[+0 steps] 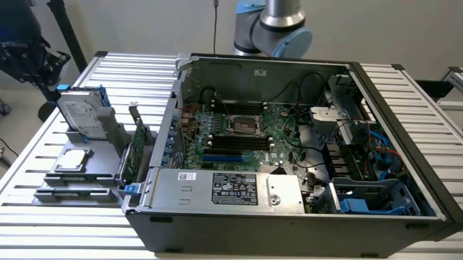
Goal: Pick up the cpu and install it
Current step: 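Reach for the cpu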
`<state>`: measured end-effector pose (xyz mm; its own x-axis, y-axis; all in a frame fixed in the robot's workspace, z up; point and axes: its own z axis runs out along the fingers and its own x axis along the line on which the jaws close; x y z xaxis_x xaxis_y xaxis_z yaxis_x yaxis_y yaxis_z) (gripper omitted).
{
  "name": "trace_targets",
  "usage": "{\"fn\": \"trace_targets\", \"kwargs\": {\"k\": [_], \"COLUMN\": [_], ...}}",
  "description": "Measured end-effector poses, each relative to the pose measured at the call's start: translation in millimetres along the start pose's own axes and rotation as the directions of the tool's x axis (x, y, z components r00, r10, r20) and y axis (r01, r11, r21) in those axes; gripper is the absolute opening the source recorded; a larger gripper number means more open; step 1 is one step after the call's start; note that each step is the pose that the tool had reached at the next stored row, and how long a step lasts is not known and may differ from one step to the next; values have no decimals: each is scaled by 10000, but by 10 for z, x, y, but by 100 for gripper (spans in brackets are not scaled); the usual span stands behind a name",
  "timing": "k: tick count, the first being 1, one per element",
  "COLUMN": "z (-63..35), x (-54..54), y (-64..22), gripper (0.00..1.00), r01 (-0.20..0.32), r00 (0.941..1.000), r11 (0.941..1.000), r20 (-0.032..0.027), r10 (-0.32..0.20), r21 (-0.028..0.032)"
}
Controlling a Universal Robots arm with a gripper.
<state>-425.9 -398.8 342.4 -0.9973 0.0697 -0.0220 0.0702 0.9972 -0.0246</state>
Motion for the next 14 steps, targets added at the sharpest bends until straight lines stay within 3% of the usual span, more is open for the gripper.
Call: {"fn": "trace_targets", "kwargs": {"k": [5, 14], "z": [37, 41], "x": [146, 162], "y": [-8, -1], "gripper": [11, 11], "r01": [78, 384], "r00": [10000, 9993], "r11": [10000, 9993], "r20": [-22, -17], "r10": [-78, -384], "r21": [0, -6]}}
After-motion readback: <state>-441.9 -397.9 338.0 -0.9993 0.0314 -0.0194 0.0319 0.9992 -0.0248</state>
